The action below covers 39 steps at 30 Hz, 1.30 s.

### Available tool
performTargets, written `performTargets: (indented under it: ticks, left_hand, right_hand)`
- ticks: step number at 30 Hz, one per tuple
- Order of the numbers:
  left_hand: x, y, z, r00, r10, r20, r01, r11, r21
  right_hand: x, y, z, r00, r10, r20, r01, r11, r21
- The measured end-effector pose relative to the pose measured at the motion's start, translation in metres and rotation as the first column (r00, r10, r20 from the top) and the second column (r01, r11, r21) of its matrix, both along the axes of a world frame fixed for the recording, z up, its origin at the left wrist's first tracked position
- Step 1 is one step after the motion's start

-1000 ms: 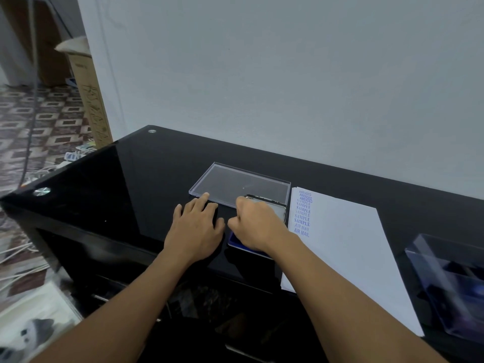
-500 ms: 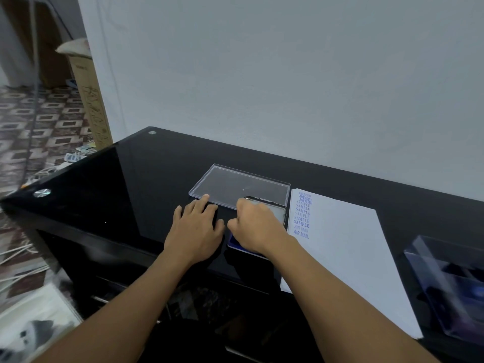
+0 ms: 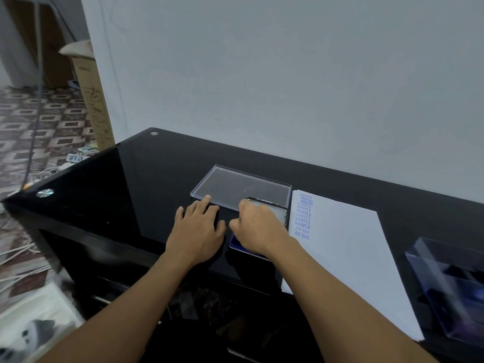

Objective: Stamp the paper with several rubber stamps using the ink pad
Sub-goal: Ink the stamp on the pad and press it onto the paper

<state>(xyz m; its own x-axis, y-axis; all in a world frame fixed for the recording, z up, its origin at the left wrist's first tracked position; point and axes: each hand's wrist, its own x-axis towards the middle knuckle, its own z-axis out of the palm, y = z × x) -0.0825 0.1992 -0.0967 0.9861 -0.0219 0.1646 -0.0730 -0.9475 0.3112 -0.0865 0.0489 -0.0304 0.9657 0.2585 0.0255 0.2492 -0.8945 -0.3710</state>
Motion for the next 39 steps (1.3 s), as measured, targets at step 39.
performTargets:
  ticks: [39]
  left_hand:
    - [0.005,-0.006,0.040,0.997,-0.050,-0.052,0.040,0.984,-0.172]
  right_hand:
    - [-0.003,-0.003,-0.002,0.999,-0.002,0.034,0.003,0.999,-0.033]
